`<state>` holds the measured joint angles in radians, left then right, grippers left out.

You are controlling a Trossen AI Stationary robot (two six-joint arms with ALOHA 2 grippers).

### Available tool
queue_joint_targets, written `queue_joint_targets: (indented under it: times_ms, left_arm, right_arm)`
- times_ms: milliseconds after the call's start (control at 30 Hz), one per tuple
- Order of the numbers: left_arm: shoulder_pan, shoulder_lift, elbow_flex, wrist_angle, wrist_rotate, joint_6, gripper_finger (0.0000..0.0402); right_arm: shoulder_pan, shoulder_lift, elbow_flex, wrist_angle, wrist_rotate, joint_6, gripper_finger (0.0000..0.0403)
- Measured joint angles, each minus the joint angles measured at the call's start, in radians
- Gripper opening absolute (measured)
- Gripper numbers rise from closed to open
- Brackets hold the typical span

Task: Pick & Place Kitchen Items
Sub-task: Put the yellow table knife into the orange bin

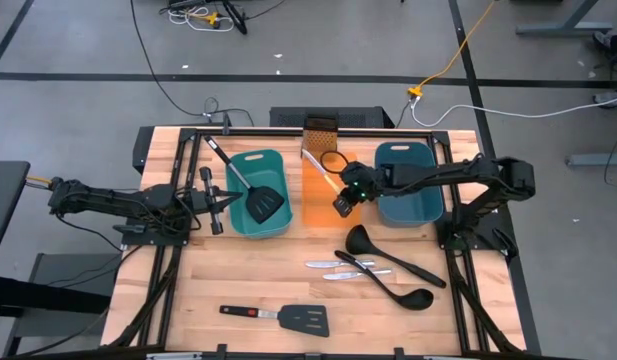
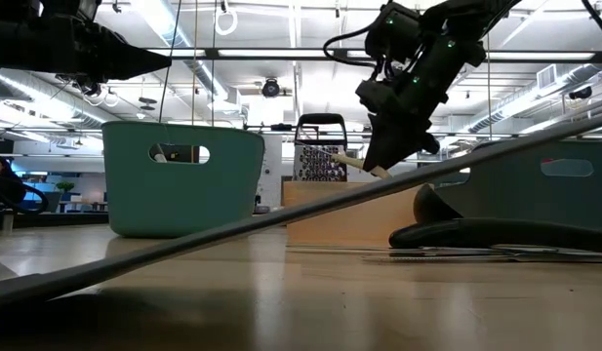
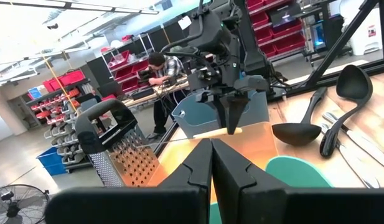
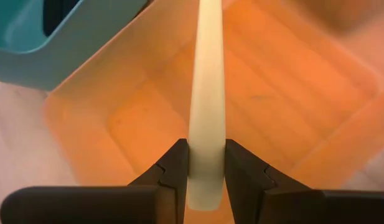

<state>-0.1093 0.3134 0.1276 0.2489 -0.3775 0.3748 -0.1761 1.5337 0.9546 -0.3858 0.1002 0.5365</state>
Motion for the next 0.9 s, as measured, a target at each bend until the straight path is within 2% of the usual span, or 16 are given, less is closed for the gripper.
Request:
queue_joint_targets:
  times_ms: [367,667,900]
  left_arm:
    - [0.0,0.0,0.0,0.003,0.0,0.007,0.0016]
    - [0.0,0.0,0.0,0.004,0.0,0.007,0.0016]
    - [0.0,0.0,0.0,0.003,0.0,0.011,0.0016]
  right_arm:
    - [-0.012,0.104,0.001,0.009,0.049,0.048,0.0084]
    - [-0.017,0.162,0.001,0.032,0.03,0.075,0.0084]
    - [-0.017,0.161,0.001,0.012,0.002,0.088,0.0084]
